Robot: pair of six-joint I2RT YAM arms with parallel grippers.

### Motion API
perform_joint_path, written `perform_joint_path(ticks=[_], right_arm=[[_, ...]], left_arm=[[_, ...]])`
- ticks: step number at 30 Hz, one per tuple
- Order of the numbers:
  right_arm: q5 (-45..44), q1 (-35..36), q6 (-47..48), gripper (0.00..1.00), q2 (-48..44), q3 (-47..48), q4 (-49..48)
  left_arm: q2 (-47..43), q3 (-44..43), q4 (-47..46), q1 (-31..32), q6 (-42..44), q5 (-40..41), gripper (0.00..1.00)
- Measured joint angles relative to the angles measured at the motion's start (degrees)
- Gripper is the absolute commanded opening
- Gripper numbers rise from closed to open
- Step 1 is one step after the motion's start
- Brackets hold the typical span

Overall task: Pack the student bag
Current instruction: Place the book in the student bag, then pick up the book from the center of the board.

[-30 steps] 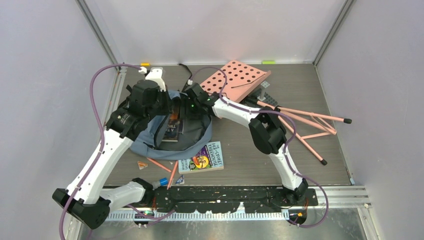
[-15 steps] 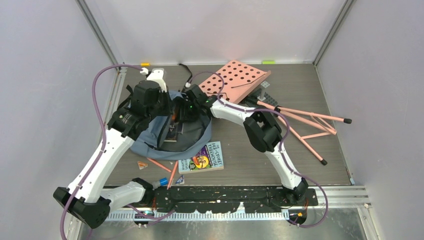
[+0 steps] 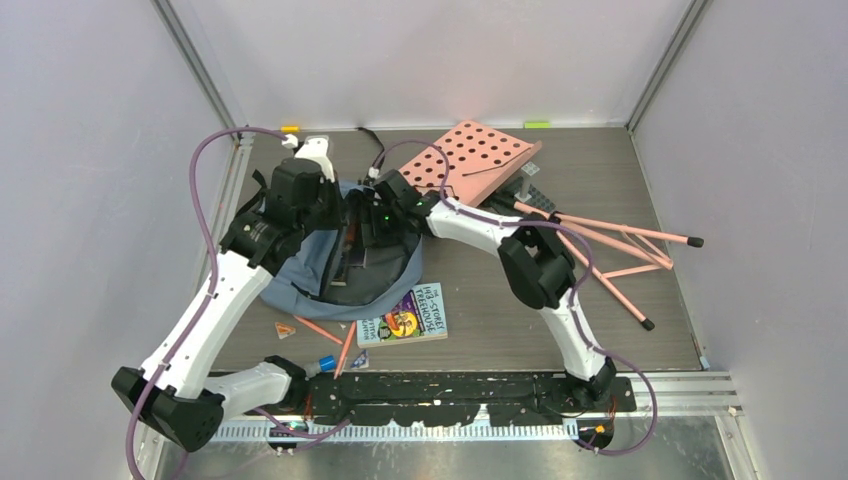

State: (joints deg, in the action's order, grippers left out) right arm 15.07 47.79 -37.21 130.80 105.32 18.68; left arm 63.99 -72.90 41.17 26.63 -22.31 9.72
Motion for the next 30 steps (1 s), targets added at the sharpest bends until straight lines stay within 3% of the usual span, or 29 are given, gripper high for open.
perform_joint_path(ticks=[7, 10, 12, 16, 18, 25, 30], right_arm=[[-3.8, -1.2, 8.98, 0.77, -17.44, -10.03, 6.43], [-6.14, -1.51, 10.95, 0.79, -27.67, -15.04, 7.74], [-7.37, -1.57, 11.65, 0.79, -33.73, -18.27, 8.55], [-8.81, -1.51, 11.89, 0.79, -43.43, -26.08, 10.25], [-9.2, -1.51, 11.54, 0.79, -46.75, -31.61, 11.15], [-9.44, -1.38, 6.21, 0.79, -49.92, -46.07, 12.61], [-9.33, -0.94, -0.31, 0.79, -54.07, -53.31, 9.57]], left_arm=[[0.48, 0.96, -0.63, -1.29, -0.04, 0.26, 0.0], [1.49, 2.01, -1.38, -1.49, -0.26, -0.04, 0.04], [2.47, 2.8, -1.92, -1.7, -0.28, -0.59, 0.21], [4.07, 3.69, -2.01, -1.95, -0.15, -2.34, 0.71], [4.44, 3.96, -1.92, -2.01, -0.09, -4.22, 0.83], [0.79, 8.41, -1.88, -0.92, -0.22, -11.52, 0.88], [-8.33, 17.22, -1.62, 5.84, -4.39, -12.57, 0.85]])
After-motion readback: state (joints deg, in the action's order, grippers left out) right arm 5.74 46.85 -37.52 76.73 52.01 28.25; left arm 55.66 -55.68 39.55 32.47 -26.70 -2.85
